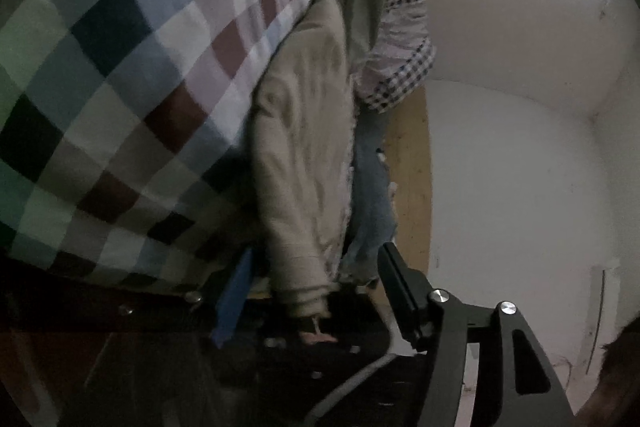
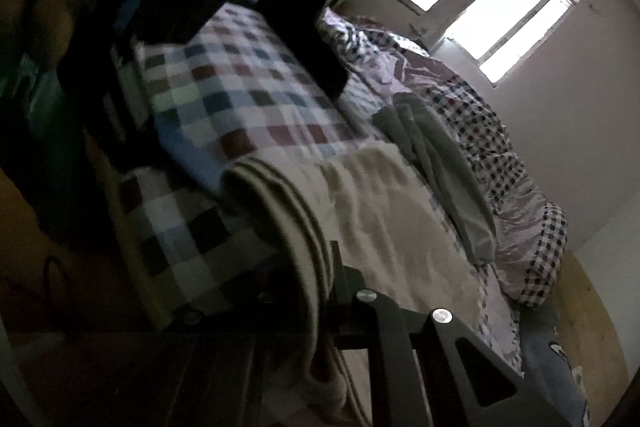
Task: Fold clothes
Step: 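Grasp the beige garment edge with the left gripper while the right gripper grasps it too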
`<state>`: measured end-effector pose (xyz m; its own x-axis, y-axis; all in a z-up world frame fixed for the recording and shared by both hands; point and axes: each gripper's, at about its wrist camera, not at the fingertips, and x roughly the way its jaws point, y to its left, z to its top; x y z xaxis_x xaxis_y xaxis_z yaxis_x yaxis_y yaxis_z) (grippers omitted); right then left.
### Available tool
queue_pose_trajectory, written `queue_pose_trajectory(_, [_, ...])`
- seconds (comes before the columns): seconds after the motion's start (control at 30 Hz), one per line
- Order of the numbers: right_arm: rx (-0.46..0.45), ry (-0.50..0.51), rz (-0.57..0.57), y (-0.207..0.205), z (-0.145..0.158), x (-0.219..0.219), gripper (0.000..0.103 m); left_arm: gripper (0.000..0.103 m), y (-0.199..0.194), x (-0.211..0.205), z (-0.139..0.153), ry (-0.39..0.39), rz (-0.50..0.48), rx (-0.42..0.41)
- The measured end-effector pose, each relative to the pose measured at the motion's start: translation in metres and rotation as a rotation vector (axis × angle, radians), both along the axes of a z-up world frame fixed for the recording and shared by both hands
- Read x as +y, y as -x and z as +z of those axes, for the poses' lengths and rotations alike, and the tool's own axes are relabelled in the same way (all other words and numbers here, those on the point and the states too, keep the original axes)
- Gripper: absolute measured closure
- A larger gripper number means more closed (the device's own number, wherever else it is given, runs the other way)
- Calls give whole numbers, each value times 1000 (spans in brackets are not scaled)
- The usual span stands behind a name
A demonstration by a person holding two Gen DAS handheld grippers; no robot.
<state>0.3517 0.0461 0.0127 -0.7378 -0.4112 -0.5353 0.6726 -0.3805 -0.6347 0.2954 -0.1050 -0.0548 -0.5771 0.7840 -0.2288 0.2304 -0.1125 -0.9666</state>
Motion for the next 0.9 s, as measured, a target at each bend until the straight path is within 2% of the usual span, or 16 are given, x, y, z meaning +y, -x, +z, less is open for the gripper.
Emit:
queue_pose_trajectory(0.13, [11, -2, 2, -3, 2, -1, 96, 37, 0, 8, -8, 15, -21, -34])
queue_pose_trajectory(0.23, [18, -4, 4, -5, 4, -2, 96, 37, 3, 11, -6, 18, -7, -21])
queue_pose_trajectory(0.3, [24, -5, 5, -6, 5, -3, 96, 47, 7, 15, -2, 20, -16, -2])
queue_pose_trajectory(0.33, [32, -10, 6, -6, 4, -3, 96, 62, 12, 19, -1, 20, -28, -1])
queue_pose_trajectory(0.37, [40, -14, 4, -7, 3, -3, 95, 72, 14, 22, -1, 24, -42, -5])
queue_pose_trajectory(0.43, [53, -22, -2, -8, 1, -2, 95, 80, 17, 26, -2, 27, -49, -18])
queue_pose_trajectory(0.5, [75, -38, -12, -10, -1, -1, 95, 82, 13, 25, -3, 25, -42, -23])
queue_pose_trajectory(0.53, [98, -52, -16, -12, -3, 0, 94, 87, 13, 26, -1, 33, -42, -19])
queue_pose_trajectory(0.6, [168, -88, -14, -21, -6, 5, 73, 91, 13, 27, 4, 47, -40, -6])
queue_pose_trajectory(0.63, [180, -98, -20, -22, -5, 8, 56, 91, 14, 27, 5, 51, -40, -5])
queue_pose_trajectory(0.7, [171, -85, -37, -22, -1, 17, 50, 92, 13, 27, 6, 50, -41, -13])
queue_pose_trajectory(0.77, [172, -66, -66, -26, 3, 22, 38, 92, 13, 27, 6, 39, -43, -18])
queue_pose_trajectory(0.9, [154, -46, -86, -36, 4, 24, 32, 92, 16, 27, 13, 19, -47, 5])
